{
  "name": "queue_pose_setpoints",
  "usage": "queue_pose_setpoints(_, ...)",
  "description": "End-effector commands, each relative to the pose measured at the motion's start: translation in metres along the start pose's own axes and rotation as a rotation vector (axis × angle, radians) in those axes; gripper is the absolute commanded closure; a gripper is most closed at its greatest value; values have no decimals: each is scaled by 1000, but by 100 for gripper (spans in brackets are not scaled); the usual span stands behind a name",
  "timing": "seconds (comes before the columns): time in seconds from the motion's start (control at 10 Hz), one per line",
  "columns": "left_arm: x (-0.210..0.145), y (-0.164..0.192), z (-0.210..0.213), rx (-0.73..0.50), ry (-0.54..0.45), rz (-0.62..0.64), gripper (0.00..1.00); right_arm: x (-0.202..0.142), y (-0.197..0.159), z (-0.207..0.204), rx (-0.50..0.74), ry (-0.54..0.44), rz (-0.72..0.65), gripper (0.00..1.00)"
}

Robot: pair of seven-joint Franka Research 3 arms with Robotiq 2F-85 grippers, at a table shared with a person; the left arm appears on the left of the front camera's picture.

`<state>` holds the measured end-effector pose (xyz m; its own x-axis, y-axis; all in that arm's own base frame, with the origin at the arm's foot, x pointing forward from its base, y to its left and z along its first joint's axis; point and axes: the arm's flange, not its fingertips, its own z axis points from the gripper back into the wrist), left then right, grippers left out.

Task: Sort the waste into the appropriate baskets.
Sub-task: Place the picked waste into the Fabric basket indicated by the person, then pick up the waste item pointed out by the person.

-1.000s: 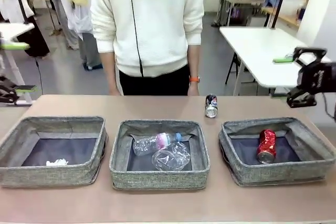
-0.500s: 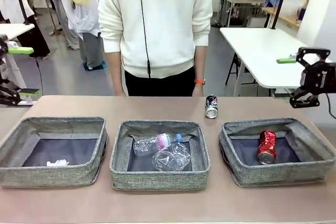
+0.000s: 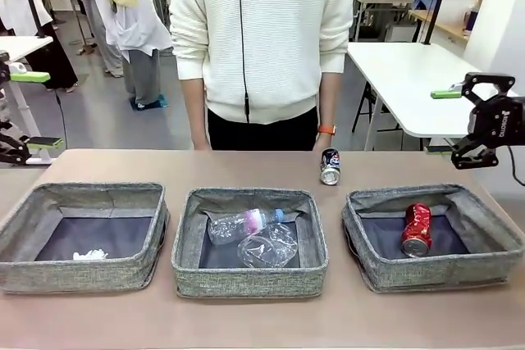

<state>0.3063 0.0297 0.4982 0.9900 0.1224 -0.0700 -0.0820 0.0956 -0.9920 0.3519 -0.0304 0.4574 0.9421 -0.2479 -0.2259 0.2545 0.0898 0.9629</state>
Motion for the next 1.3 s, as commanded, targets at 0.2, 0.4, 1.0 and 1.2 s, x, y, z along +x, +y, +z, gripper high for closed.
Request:
queue_pose_setpoints(0.2, -1, -3, -3, -23, -4, 7, 0, -1, 1, -1, 3, 6, 1, 0)
queue_pose_setpoints(0.4, -1, -3, -3, -23, -4, 7, 0, -1, 1, -1, 3, 6, 1, 0)
queue_pose_setpoints(1.0, -1, -3, -3, -23, -4, 7, 0, -1, 1, -1, 3, 6, 1, 0)
queue_pose_setpoints(1.2, -1, -3, -3, -23, -4, 7, 0, -1, 1, -1, 3, 6, 1, 0)
